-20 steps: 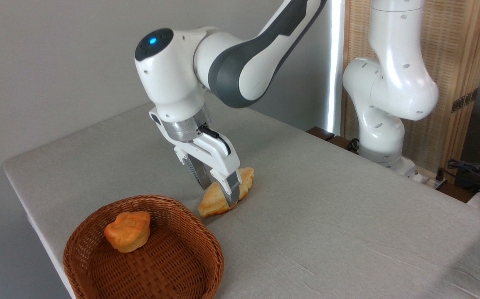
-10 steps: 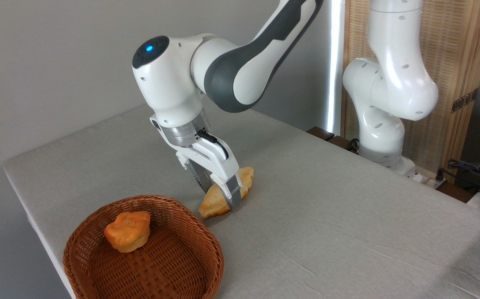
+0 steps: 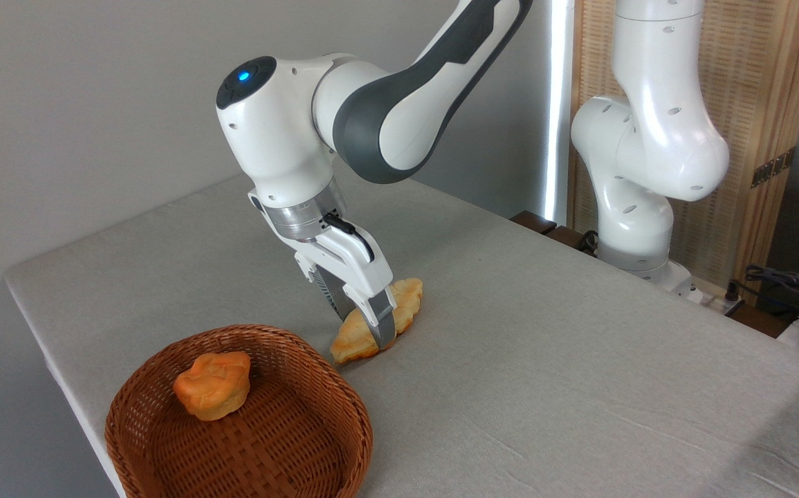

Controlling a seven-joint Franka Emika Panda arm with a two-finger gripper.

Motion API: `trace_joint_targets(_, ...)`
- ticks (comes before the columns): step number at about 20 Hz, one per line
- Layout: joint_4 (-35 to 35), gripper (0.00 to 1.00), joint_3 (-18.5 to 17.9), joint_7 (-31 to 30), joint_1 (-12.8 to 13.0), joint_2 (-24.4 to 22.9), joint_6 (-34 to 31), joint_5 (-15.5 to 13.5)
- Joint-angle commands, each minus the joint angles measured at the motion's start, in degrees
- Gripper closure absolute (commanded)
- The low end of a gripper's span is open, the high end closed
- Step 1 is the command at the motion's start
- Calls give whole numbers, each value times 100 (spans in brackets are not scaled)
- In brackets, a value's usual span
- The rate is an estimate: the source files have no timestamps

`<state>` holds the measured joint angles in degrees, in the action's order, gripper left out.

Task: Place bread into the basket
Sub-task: 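Close the gripper on the flat golden bread, then lift the held bread up off the table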

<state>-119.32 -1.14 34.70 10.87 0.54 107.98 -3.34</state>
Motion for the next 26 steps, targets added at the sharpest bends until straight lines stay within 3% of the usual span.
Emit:
trace_joint_targets(1, 5, 56, -27, 2, 29, 7, 83, 97)
trace_joint_targets(13, 5, 52, -18, 11, 56, -1, 74, 105)
trace_joint_targets(18, 58, 52, -18, 72, 56, -396, -241, 97)
trace_joint_targets(21, 286, 52, -18, 230, 56, -634, -558, 35)
trace_joint_targets(26, 857, 52, -114, 388, 47, -643, -436, -70)
